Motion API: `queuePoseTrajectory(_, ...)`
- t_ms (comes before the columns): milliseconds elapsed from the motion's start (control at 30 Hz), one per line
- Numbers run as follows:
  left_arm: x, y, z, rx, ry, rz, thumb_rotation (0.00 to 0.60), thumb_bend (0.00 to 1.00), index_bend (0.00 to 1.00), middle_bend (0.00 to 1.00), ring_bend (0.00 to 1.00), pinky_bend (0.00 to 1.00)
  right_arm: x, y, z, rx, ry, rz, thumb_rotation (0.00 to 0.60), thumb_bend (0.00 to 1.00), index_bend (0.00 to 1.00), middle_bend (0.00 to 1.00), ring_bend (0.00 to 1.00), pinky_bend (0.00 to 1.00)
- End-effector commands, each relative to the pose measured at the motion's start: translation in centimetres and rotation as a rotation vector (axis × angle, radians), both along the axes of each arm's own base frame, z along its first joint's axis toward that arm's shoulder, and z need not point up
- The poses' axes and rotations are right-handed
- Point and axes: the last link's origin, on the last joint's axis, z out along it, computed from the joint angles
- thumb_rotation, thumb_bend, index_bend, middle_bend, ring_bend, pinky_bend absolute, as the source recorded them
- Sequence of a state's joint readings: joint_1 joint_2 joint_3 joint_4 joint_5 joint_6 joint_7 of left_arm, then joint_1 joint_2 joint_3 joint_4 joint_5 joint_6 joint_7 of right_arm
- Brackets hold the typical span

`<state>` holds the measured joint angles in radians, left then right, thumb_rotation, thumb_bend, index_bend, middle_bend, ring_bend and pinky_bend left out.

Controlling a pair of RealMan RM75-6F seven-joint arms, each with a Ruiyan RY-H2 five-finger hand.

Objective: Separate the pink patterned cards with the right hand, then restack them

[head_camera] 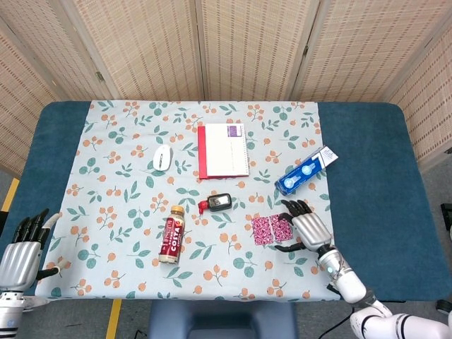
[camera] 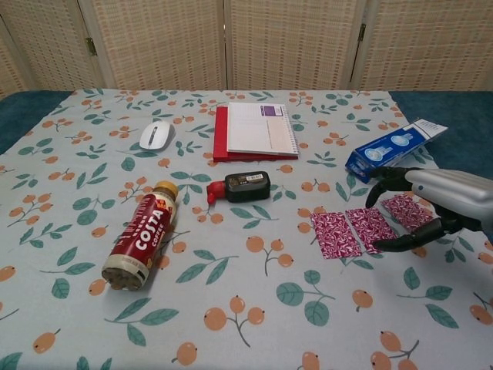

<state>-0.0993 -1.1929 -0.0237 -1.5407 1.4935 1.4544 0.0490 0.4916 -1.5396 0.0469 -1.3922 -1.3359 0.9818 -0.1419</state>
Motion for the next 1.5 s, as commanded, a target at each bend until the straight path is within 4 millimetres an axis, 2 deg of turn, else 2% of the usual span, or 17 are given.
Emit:
queuePoseTrajectory(33,-0.1,-0.1,0.0,0.001,-0.003,0.005,0.6,0.22,0.12,0.01,0.08,0.0,0.8,-0.1,-0.9,0.009,0.015,0.016,0.403,0.18,0.27,0.07,0.0,0.0)
queuePoseTrajectory(133,-0.4,-0.2,0.0,-0.001,-0.004,0.011,0.6,0.22,0.12,0.01,0.08,0.0,1.2,-0.2,-1.5,0.01,0.043,0.039,0.446,0.18,0.25,0.07,0.0,0.0)
queuePoseTrajectory(500,-0.8,-0.2,0.1,-0.002,-0.007,0.019,0.6,0.22,0.12,0.01,0.08,0.0,3.2,-1.1,-3.3,0.042,0.06,0.04,0.45,0.18,0.16,0.03,0.0,0.0)
queuePoseTrajectory(800,-1.1,-0.1,0.1,-0.004,-0.008,0.026,0.6,0.22,0.12,0.01,0.08,0.0,3.5,-1.6,-3.7,0.073,0.087,0.022,0.448,0.18,0.16,0.03,0.0,0.0)
queuePoseTrajectory(1100,-1.1,-0.1,0.2,-0.001,-0.009,0.025,0.6,0.22,0.12,0.01,0.08,0.0,3.7,-2.0,-3.7,0.082,0.097,0.013,0.448,0.18,0.22,0.03,0.0,0.0)
queuePoseTrajectory(1500,-0.9,-0.1,0.2,-0.004,-0.007,0.023,0.6,0.22,0.12,0.01,0.08,0.0,3.4,-2.3,-3.5,0.086,0.104,-0.001,0.447,0.18,0.24,0.04,0.0,0.0)
